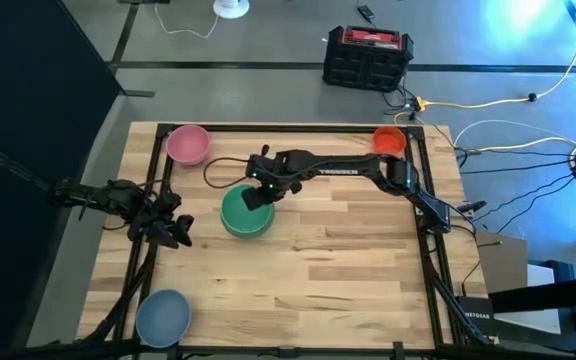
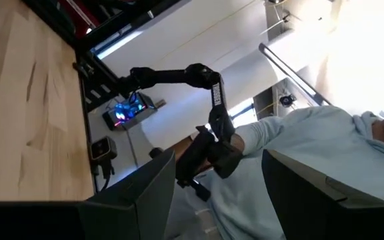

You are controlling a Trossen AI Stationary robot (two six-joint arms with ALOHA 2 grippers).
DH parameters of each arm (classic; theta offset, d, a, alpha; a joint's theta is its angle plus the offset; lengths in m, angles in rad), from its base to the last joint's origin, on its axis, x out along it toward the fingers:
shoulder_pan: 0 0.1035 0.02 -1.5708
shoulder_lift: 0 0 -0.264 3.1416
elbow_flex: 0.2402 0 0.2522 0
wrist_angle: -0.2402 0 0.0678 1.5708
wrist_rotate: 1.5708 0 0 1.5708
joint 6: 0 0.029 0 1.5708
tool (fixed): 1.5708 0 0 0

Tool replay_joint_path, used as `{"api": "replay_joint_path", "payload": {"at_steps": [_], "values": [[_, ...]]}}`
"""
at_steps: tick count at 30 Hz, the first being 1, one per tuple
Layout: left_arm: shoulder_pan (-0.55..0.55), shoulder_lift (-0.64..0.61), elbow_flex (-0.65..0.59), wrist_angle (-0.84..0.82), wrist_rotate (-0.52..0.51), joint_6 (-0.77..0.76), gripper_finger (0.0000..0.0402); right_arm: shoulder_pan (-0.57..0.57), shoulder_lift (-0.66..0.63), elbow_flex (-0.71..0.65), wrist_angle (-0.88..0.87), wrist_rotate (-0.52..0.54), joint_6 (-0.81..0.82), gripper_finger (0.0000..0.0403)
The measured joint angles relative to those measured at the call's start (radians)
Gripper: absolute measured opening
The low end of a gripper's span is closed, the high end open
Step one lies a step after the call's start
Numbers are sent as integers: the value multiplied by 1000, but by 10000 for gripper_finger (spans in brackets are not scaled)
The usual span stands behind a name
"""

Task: Nest bowls inside each other
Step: Stack the green bowl on top of the light green bowl

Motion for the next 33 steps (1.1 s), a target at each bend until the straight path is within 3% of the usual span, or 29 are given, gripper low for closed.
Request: {"api": "replay_joint_path", "payload": {"at_steps": [4,21,29,33], "values": [[0,0,0,-1,0,-2,208,-9,1,-4,7,18,-44,3],[0,0,0,2,0,-8,208,-14,1,-5,8,18,-85,81],[0,0,0,2,0,-11,208,-13,1,-5,8,15,-134,85],[0,0,0,11,-1,-1,208,-8,1,-4,4,2,-158,110]]}}
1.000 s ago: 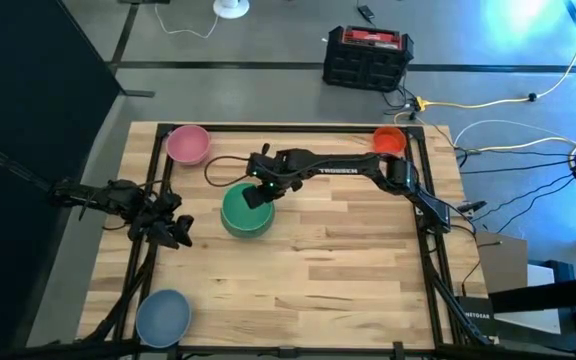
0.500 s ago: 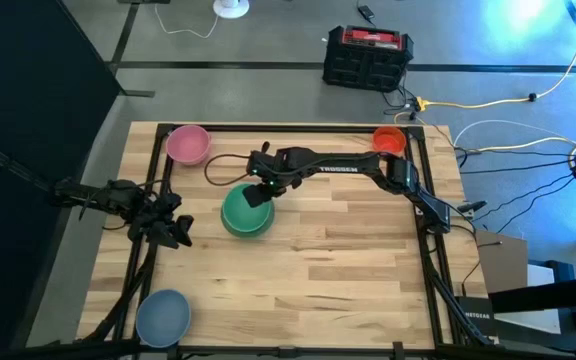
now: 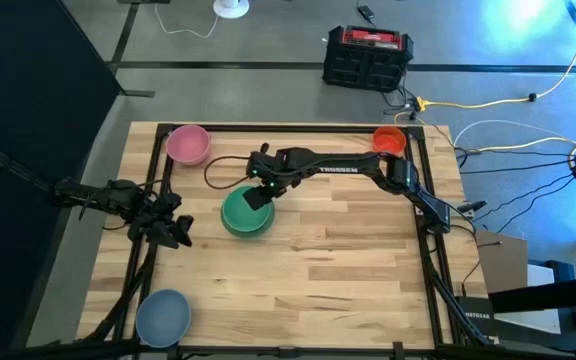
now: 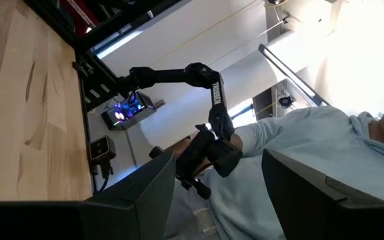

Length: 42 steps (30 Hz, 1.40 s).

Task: Nest bowls inside each other
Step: Stack the green bowl on top of the light green bowl, then stack the pink bowl on top of the green bowl

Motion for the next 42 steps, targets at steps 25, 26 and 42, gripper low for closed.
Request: {"api": "replay_joint_path", "payload": {"at_steps": [25,26,42], "values": [[314,18,64,-79,-480,140,208,-31,-67,332,-252,121,-217,265],[344,35,87,-107,-496,159,208,-42,-87,332,-264,138,-239,265],[834,872,849,-835,-524,639,208,-188,-221,332,-514,218,-585,264]]}}
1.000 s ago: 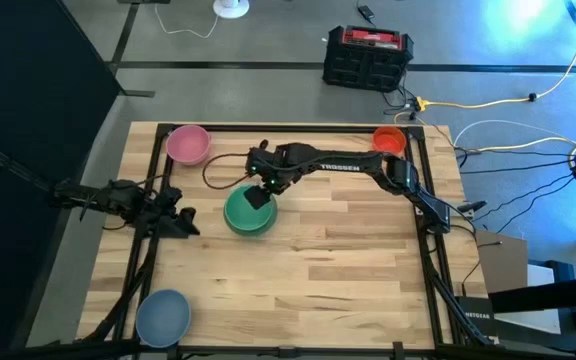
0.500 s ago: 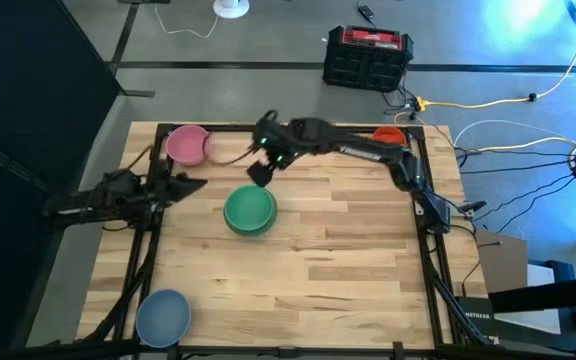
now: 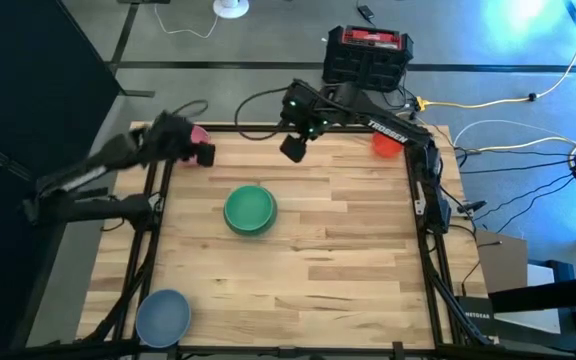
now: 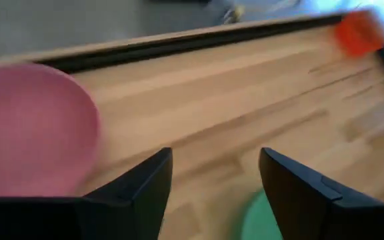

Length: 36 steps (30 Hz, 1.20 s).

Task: Nest bowls inside each other
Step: Stack the pink bowl on top of the green bowl

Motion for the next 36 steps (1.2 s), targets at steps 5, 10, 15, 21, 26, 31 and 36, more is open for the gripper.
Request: {"api": "replay_joint_path", "payload": {"at_steps": [5,10,15,21,26,31,36], "values": [[160,291,265,-268,-7,161,208,-34,-23,0,-88,17,-107,264],[254,465,373,-437,26,296,208,-90,-34,0,-122,21,-176,264],[285,541,373,-455,72,359,208,-195,-67,-14,-141,22,-224,264],[300,569,334,-430,133,373,208,-314,-208,-254,-29,-25,-209,264],[303,572,261,-390,125,367,208,-366,-361,-528,108,-54,-177,264],[307,575,189,-350,118,362,208,-418,-514,-801,244,-83,-146,264],[311,578,116,-309,111,357,208,-467,-662,-1068,375,-111,-114,264]]}}
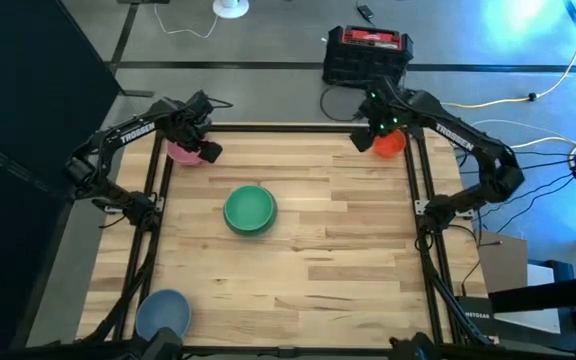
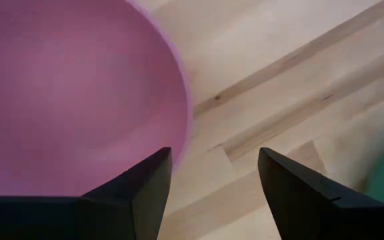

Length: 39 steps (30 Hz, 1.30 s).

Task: Nest bowls inside each other
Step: Stack the pink bowl on top of the green bowl

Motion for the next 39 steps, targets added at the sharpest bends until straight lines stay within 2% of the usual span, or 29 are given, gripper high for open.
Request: {"api": "replay_joint_path", "payload": {"at_steps": [4,11,29,34,39], "values": [[0,0,-64,44,-6,-5,208,1,-48,-108,35,-43,36,264],[0,0,-130,86,-84,-6,208,28,-119,-233,92,-95,58,264],[0,0,-208,136,-98,-57,155,160,-127,-293,122,-97,124,264],[-8,0,-213,147,-99,-58,115,166,-127,-296,123,-101,127,264],[-16,-4,-213,140,-99,-29,42,166,-127,-296,123,-124,134,264]]}}
